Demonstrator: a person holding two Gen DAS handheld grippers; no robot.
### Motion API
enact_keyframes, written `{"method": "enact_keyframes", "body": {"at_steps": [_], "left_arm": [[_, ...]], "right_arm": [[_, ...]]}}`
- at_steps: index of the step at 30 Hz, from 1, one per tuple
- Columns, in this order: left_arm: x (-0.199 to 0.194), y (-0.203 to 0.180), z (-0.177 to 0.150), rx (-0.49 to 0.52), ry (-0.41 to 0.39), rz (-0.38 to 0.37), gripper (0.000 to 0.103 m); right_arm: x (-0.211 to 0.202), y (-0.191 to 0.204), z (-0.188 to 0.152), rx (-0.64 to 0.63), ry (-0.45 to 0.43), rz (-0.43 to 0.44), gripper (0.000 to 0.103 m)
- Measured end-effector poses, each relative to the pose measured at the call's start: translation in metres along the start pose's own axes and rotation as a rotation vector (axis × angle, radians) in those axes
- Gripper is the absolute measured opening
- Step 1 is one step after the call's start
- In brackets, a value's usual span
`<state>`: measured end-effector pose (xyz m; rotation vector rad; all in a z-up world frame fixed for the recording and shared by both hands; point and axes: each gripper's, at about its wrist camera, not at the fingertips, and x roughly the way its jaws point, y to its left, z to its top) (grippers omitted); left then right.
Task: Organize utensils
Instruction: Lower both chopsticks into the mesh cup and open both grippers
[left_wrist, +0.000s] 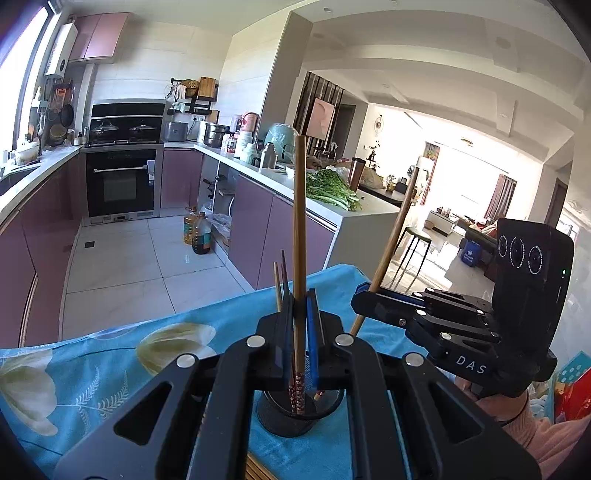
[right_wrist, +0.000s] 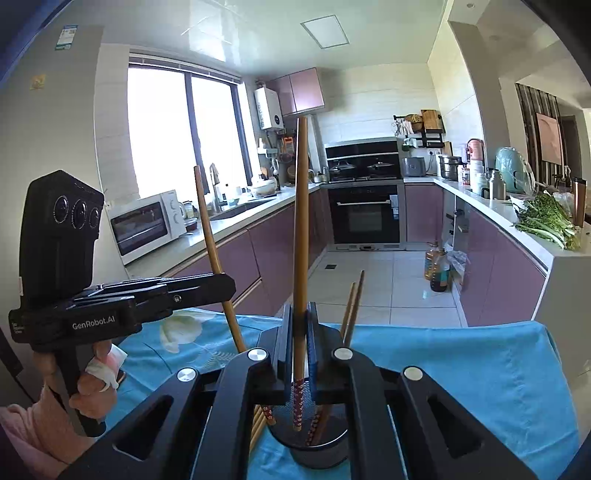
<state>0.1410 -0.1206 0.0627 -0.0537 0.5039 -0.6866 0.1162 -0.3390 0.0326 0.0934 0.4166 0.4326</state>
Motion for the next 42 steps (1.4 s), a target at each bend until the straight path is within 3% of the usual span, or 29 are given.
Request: {"method": "enact_keyframes", "body": {"at_steps": [6, 11, 18, 25, 39, 41, 42], "left_arm": [[0.030, 0.000, -0.014, 0.018, 0.086, 0.027, 0.007], [0.047, 0.003, -0.031, 0.030, 0.162, 0.003, 0.007], [0.074, 0.014, -0.050, 0.018, 0.246, 0.013, 0.008], [0.081, 0.023, -0.058, -0.004, 0.260, 0.031, 0.015], [0.077, 0.033, -0.058, -0.045, 0.247, 0.048, 0.016], [0.072, 0.033, -0.059, -0.046, 0.235, 0.059, 0.021], [0.068, 0.034, -0.059, -0.049, 0.223, 0.070, 0.032]], "right_arm": [[0.030, -0.011, -0.016, 0.020, 0.107, -0.016, 0.006], [0.046, -0.018, -0.028, 0.037, 0.192, -0.019, 0.007], [0.063, -0.021, -0.044, 0.055, 0.248, -0.051, 0.008], [0.073, -0.029, -0.047, 0.093, 0.243, -0.054, 0.022], [0.075, -0.021, -0.050, 0.084, 0.233, -0.030, 0.023], [0.070, -0.021, -0.050, 0.087, 0.225, -0.028, 0.024], [0.067, -0.021, -0.050, 0.086, 0.220, -0.028, 0.024]]}}
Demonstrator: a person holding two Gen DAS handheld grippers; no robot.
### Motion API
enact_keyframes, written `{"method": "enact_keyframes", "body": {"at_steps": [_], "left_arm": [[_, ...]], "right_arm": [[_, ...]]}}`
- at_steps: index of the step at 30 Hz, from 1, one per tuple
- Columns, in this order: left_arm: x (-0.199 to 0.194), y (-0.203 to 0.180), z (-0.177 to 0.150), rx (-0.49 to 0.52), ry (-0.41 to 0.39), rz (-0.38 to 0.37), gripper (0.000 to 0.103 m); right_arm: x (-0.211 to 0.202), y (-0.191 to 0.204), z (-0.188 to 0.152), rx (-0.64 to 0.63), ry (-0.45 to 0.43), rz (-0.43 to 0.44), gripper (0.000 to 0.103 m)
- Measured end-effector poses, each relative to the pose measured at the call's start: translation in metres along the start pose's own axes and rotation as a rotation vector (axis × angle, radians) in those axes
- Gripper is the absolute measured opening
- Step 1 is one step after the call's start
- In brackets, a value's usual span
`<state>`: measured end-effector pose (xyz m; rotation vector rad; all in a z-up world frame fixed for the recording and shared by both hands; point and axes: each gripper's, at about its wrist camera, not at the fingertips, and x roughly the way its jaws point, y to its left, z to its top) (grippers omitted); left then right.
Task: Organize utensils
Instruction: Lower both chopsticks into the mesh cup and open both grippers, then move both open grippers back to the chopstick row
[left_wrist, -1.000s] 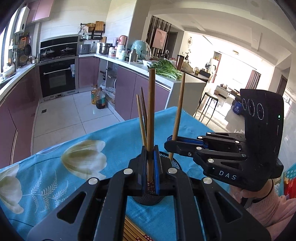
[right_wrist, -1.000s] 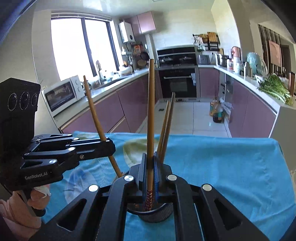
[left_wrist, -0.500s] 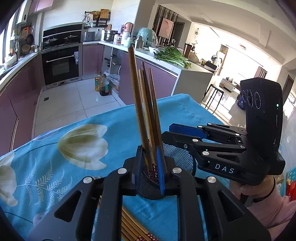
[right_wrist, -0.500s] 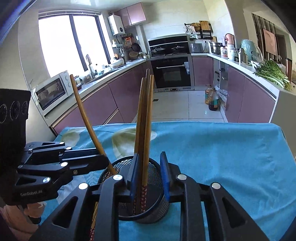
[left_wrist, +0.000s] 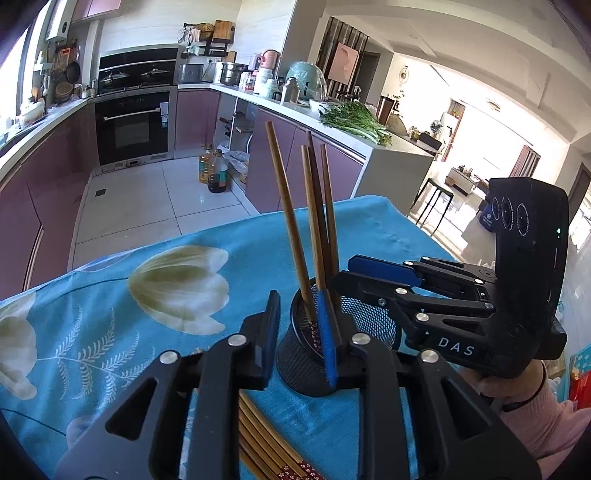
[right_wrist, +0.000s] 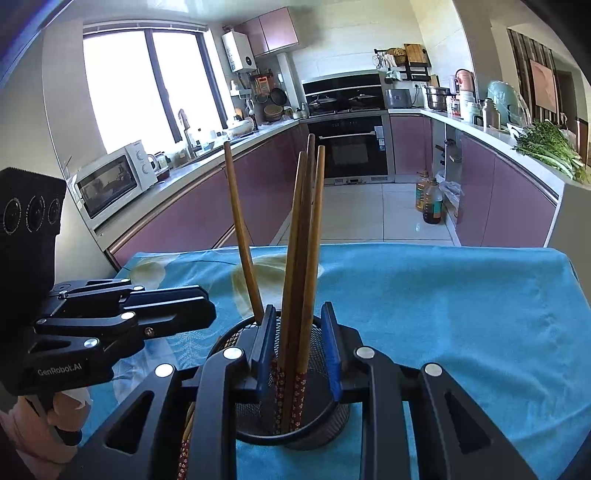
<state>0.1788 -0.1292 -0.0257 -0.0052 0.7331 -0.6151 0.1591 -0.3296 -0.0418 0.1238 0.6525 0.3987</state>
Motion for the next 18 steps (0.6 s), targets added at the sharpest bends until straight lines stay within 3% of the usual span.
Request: {"method": "enact_keyframes", "body": {"at_steps": [4, 9, 13, 18], "left_arm": [[-0.022, 0.008, -0.009, -0.019, -0.054, 0.035, 0.037], [-0.053, 0.026, -0.033, -0.048, -0.091, 0.090, 0.044], [-0.058, 0.039, -0.062, -0.064, -0.041, 0.135, 0.045], [-0.044, 0.054, -0.098, -0.106, 0.060, 0.137, 0.045]], "right_arm": [[-0.022, 0.009, -0.004, -0.024, -0.040, 0.025, 0.029], [-0.050, 0.036, -0.020, -0.092, -0.068, 0.117, 0.038], [-0.045, 0.056, -0.044, -0.132, -0.001, 0.177, 0.039], [-0.010, 0.069, -0.074, -0.131, 0.133, 0.181, 0.039]]}}
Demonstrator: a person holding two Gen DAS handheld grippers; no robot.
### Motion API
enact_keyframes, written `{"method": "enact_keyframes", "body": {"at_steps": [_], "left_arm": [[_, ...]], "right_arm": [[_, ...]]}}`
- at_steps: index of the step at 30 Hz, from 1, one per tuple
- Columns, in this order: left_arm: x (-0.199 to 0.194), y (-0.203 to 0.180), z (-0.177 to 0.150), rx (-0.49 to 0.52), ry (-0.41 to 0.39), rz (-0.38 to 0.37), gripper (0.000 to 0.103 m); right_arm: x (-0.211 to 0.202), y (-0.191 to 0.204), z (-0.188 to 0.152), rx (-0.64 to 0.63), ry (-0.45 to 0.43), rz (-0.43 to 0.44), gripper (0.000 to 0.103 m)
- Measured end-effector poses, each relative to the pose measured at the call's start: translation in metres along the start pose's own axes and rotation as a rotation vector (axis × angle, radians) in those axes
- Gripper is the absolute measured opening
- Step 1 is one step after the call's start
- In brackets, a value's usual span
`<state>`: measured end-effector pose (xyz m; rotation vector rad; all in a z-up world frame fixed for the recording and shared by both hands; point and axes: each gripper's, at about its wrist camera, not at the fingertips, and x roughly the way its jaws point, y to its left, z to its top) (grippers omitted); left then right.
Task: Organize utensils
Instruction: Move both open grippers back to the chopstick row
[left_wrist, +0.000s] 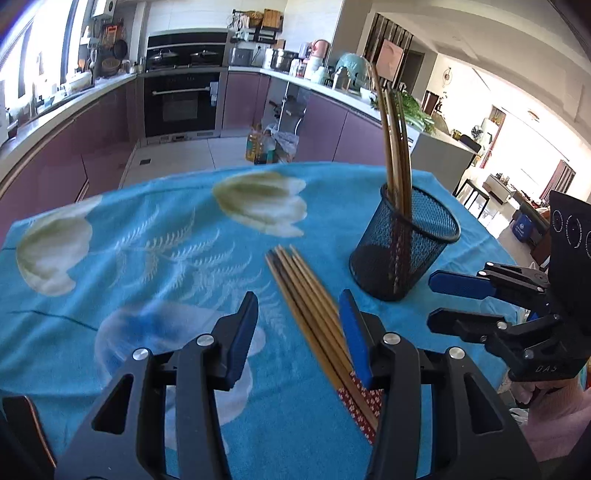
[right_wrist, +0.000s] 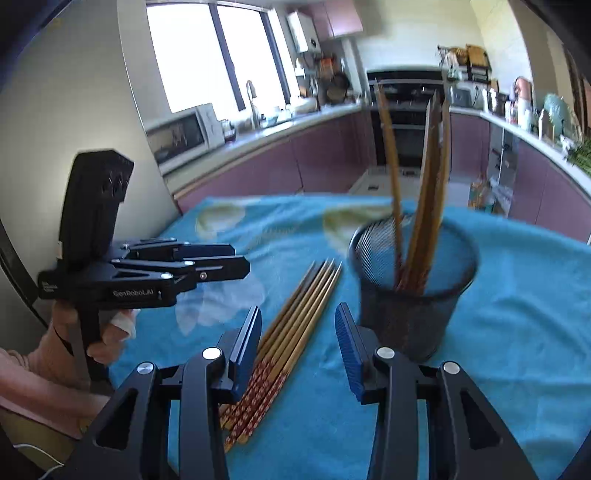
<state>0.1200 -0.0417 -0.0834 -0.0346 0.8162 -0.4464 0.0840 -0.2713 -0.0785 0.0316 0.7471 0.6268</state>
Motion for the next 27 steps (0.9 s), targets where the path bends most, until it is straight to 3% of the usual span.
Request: {"method": "enact_keyframes", "body": {"at_steps": [9, 27], "left_arm": [[0.028, -0.002, -0.034, -0.008, 0.099, 0.013, 0.045], [0.043, -0.015, -0.036, 0.029, 0.136, 0.050, 0.045]], "right_arm": [[0.032, 0.002, -0.020, 0.038, 0.095, -0.036, 0.039], [0.047, 0.007, -0.023, 0.023, 0.117, -0.106, 0.039]]}}
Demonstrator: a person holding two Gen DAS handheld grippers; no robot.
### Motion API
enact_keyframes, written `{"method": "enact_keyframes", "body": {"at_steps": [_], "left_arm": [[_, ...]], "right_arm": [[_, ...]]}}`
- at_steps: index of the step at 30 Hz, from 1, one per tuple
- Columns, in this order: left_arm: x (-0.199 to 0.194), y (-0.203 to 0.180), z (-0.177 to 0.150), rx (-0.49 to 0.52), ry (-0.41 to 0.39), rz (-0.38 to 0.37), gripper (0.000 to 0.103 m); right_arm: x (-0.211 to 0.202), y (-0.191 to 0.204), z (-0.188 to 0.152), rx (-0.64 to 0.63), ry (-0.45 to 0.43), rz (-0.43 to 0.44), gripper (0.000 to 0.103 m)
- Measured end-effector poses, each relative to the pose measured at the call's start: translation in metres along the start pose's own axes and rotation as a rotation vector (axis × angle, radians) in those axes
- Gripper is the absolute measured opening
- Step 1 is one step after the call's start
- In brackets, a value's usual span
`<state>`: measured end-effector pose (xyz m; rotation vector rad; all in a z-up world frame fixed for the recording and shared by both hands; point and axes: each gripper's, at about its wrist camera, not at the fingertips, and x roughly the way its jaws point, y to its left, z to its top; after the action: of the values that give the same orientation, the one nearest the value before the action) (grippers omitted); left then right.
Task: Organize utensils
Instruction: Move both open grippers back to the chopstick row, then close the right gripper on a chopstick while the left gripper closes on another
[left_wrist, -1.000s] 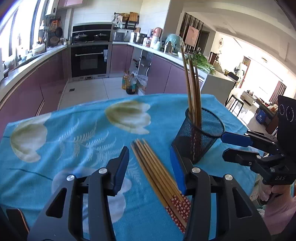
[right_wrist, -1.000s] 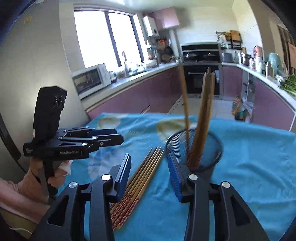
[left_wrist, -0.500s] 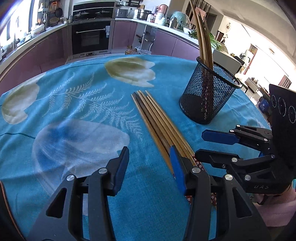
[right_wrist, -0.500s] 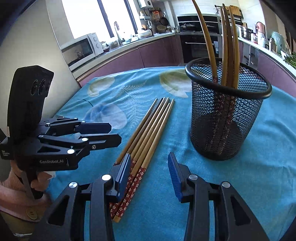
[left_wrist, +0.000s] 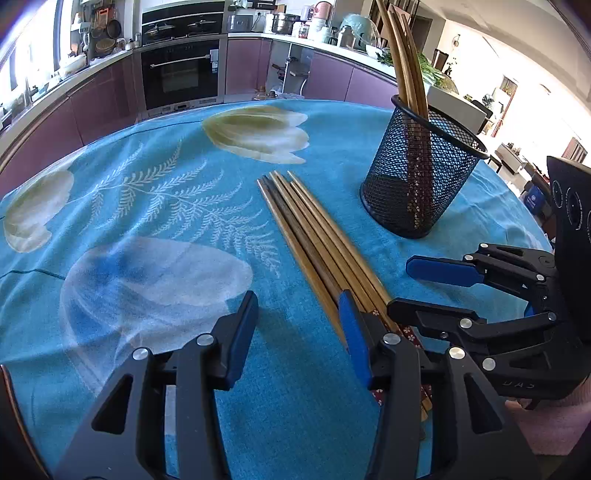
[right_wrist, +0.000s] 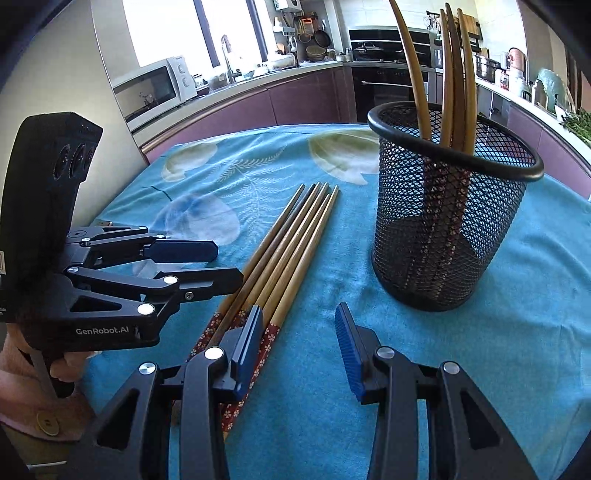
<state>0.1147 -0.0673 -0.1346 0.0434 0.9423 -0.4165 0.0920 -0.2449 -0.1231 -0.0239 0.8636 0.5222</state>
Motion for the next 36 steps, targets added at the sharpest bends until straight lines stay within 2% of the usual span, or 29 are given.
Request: {"method": "enact_keyframes", "body": {"at_steps": [8, 12, 17, 25, 30, 34, 36], "left_arm": [[0.003, -0.001, 0.001, 0.010, 0.004, 0.013, 0.044], [0.002, 0.001, 0.002, 0.007, 0.014, 0.017, 0.039], [0.003, 0.003, 0.004, 0.006, 0.021, 0.016, 0.037], [0.009, 0.007, 0.011, -0.006, 0.028, 0.002, 0.025], [0.011, 0.010, 0.014, -0.020, 0.028, 0.001, 0.020], [0.010, 0.012, 0.013, -0.044, 0.024, -0.008, 0.014], [0.009, 0.012, 0.011, -0.056, 0.019, -0.009, 0.014]], "right_arm": [[0.001, 0.000, -0.001, 0.002, 0.005, -0.022, 0.039], [0.001, 0.002, 0.000, -0.005, 0.010, -0.036, 0.039], [0.003, 0.006, 0.003, -0.020, 0.013, -0.054, 0.037], [0.019, 0.012, 0.015, -0.045, 0.021, -0.098, 0.031], [0.023, 0.008, 0.019, -0.027, 0.014, -0.098, 0.024], [0.021, 0.001, 0.019, 0.014, 0.011, -0.070, 0.010], [0.020, -0.004, 0.018, 0.043, 0.007, -0.052, 0.008]]}}
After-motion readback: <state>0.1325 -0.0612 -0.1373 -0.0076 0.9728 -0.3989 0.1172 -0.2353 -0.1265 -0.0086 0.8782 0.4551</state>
